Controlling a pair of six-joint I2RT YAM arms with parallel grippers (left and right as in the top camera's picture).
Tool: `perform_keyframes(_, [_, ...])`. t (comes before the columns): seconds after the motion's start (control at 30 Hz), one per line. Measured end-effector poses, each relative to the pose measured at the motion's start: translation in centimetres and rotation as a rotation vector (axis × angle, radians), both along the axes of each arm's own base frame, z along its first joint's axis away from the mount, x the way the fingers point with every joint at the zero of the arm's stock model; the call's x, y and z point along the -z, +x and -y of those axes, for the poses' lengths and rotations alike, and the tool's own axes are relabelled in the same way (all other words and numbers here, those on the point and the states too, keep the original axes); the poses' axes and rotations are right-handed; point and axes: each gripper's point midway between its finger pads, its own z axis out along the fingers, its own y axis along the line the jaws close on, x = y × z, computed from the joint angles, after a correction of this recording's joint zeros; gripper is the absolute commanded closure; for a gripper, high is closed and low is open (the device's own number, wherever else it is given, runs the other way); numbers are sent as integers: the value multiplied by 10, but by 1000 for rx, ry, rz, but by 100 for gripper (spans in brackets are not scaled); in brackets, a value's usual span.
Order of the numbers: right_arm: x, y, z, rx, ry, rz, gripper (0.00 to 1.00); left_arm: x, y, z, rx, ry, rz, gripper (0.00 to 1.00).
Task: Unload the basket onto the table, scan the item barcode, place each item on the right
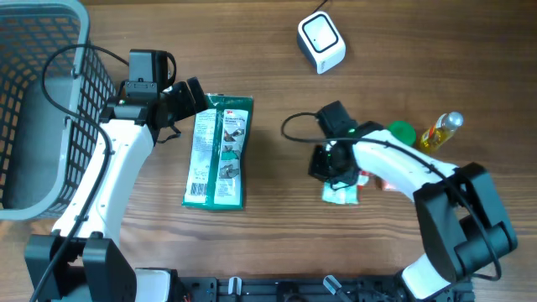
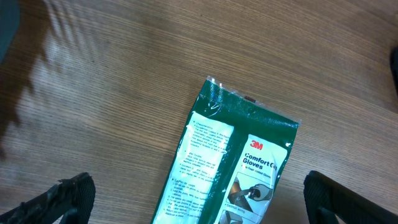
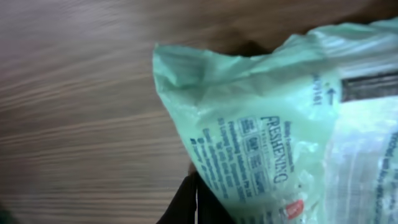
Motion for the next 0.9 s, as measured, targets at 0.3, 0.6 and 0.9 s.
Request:
perform_keyframes(0.3, [-26, 20, 3, -91, 69, 31, 77, 0, 0, 0, 0, 0, 0, 0])
perform_keyframes(0.6, [-56, 19, -94, -332, 329, 186, 10, 0, 0, 0, 0, 0, 0, 0])
perform_keyframes(0.9, [-63, 22, -114, -242, 378, 189, 0, 0, 0, 0, 0, 0, 0, 0])
